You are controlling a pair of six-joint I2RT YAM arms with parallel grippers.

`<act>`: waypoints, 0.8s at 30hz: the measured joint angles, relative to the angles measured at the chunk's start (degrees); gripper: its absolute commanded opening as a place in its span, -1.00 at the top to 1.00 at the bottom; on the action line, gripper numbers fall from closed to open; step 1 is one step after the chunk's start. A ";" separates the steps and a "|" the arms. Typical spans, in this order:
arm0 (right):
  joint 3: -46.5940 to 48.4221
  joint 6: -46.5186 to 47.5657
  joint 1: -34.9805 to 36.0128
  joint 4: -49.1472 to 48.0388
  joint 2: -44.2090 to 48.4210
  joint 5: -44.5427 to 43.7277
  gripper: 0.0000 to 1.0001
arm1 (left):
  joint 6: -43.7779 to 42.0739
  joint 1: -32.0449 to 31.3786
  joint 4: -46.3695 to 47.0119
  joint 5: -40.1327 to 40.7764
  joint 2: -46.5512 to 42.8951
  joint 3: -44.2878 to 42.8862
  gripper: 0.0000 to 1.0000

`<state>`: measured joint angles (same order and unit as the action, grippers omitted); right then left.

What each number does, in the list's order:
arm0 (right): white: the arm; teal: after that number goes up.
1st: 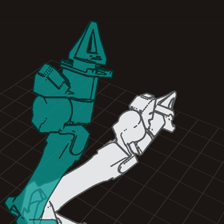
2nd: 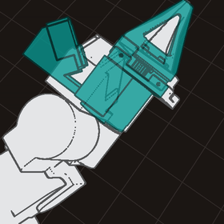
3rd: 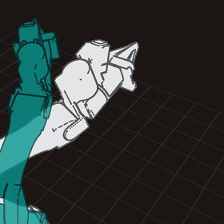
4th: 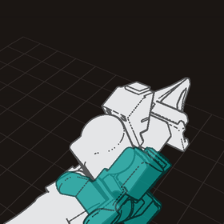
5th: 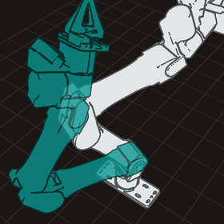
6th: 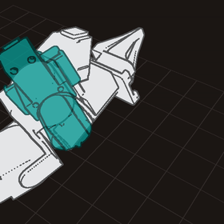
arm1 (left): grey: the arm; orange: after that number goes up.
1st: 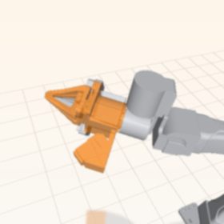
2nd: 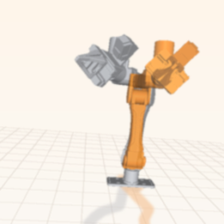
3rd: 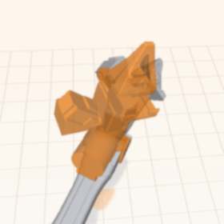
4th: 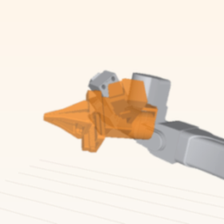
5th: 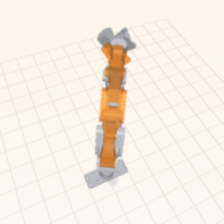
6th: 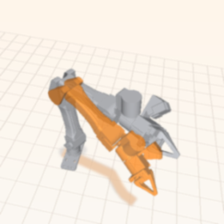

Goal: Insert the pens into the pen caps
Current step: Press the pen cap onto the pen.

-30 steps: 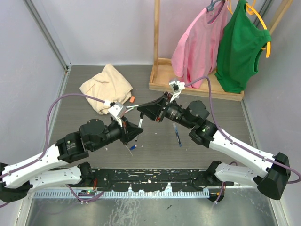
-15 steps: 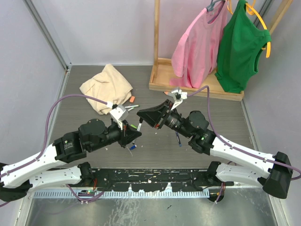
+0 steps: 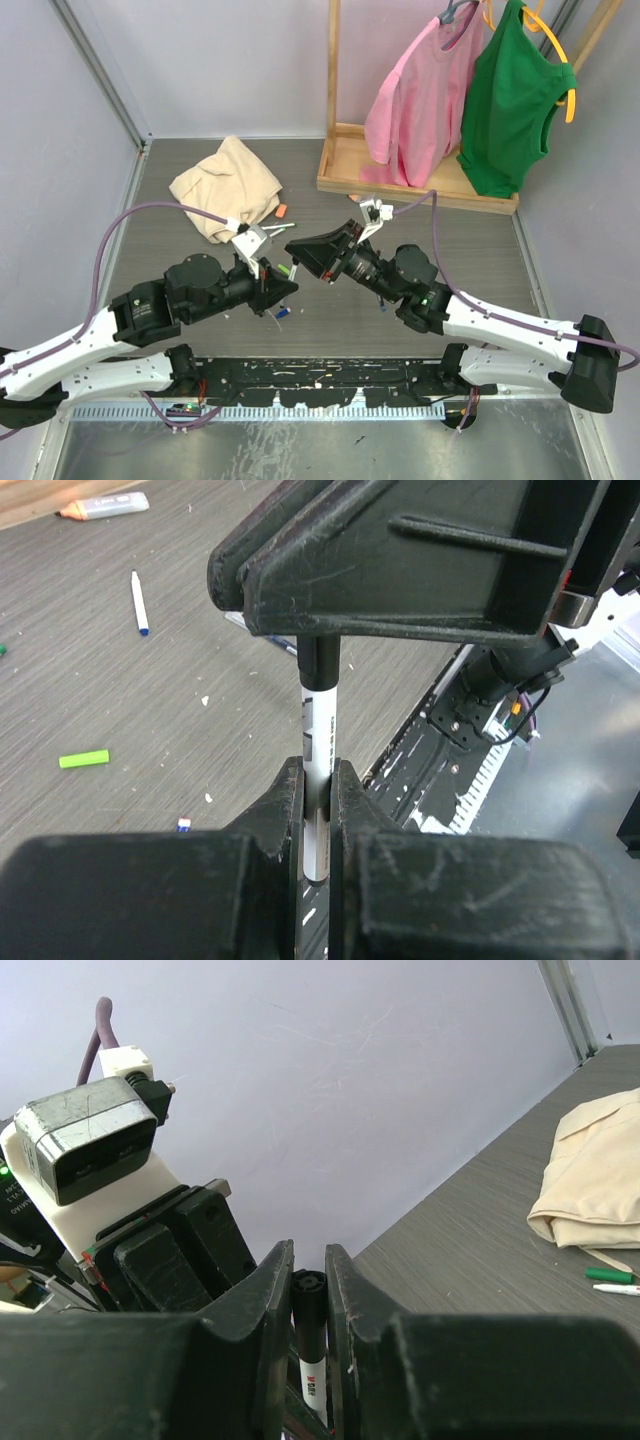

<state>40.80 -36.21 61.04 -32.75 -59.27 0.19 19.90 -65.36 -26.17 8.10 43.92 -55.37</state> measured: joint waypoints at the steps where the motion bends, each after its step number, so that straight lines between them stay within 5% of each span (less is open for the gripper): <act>1: -0.31 0.09 1.01 -0.26 -0.07 -1.29 1.00 | -0.07 -0.07 -0.55 -0.09 -0.17 -0.02 1.00; 24: -5.60 -0.35 9.97 -6.82 -0.81 -15.41 1.00 | -0.20 -0.55 -5.11 -2.54 -1.01 -0.02 1.00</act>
<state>35.20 -36.56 71.00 -39.57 -60.07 -15.22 19.70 -65.91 -31.29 5.56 42.92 -55.40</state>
